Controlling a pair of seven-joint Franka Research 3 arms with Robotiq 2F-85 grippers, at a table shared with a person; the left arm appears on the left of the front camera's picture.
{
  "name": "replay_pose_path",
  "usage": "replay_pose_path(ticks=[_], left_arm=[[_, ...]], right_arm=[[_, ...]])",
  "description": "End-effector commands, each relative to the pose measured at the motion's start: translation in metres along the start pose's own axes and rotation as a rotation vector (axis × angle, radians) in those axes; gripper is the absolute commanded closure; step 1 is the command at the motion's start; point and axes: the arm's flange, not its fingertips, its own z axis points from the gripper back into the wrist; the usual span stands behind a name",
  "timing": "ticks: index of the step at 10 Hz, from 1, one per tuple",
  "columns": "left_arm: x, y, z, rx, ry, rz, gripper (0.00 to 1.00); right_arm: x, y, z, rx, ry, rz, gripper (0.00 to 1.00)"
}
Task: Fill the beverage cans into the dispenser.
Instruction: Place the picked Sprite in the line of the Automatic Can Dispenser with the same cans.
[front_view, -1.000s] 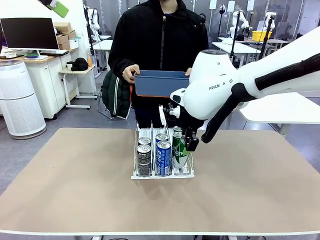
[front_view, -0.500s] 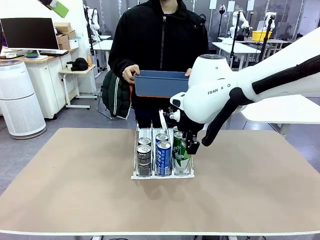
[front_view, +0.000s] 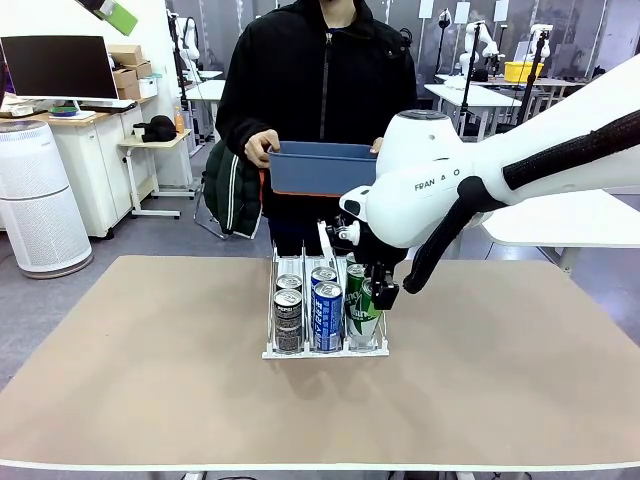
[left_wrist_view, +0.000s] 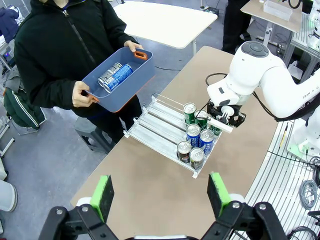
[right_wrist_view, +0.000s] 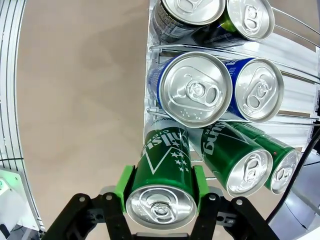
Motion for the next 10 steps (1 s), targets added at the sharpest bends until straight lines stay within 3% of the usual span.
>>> replay_pose_path(ticks=[1,2,3,5,10], left_arm=[[-0.001,0.001,-0.001,0.007,0.0,0.003,0.0],[-0.001,0.001,-0.001,0.007,0.0,0.003,0.0],[-0.001,0.001,-0.001,0.007,0.0,0.003,0.0],[-0.001,0.001,-0.001,0.007,0.0,0.003,0.0],[-0.001,0.001,-0.001,0.007,0.0,0.003,0.0]], right_arm=[[0.003,0.003,-0.009,0.017,0.015,0.016,0.25],[0.003,0.004,-0.009,0.02,0.019,0.021,0.23],[0.003,0.003,-0.008,0.021,0.024,0.022,0.06],[0.003,0.003,-0.001,0.005,0.021,0.015,0.0],[0.001,0.001,0.034,-0.049,-0.007,0.001,0.0]])
